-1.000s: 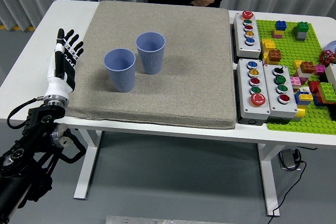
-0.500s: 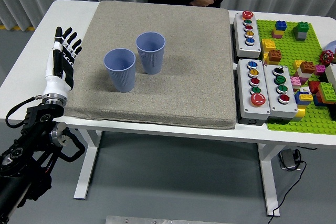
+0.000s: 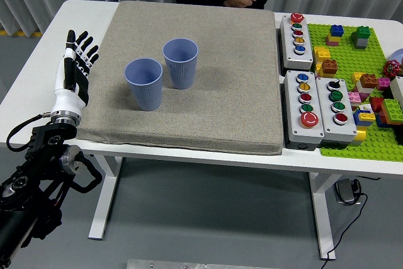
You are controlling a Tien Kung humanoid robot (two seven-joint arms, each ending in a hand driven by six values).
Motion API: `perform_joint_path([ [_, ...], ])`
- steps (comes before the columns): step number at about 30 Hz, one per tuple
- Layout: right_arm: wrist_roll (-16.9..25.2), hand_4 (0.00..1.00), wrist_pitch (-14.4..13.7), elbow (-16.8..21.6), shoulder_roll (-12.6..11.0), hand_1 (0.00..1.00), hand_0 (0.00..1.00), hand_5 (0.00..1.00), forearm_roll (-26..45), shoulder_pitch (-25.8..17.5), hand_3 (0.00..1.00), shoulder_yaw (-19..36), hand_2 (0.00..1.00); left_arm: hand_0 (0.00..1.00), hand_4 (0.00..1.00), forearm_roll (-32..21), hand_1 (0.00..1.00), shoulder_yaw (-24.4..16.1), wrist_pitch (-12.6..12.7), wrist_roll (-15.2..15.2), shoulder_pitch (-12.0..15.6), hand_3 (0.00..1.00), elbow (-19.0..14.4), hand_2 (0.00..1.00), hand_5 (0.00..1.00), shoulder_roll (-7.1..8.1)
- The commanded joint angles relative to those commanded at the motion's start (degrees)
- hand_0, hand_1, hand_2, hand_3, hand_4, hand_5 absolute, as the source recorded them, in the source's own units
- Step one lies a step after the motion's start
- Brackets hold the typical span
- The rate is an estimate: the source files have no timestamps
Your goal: Pick cup pour cup place
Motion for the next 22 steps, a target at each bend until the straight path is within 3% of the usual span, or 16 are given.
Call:
perform_joint_path([
  [22, 0.2, 0.019, 0.1, -0.2, -0.3, 0.706, 0.700, 0.303, 1.1, 0.1, 0.627, -1.5, 0.655, 0.879, 0.834, 0.7, 0.872, 0.5, 0.4, 0.2, -0.7, 0.887, -0.1, 0.911, 0.998, 0.35],
])
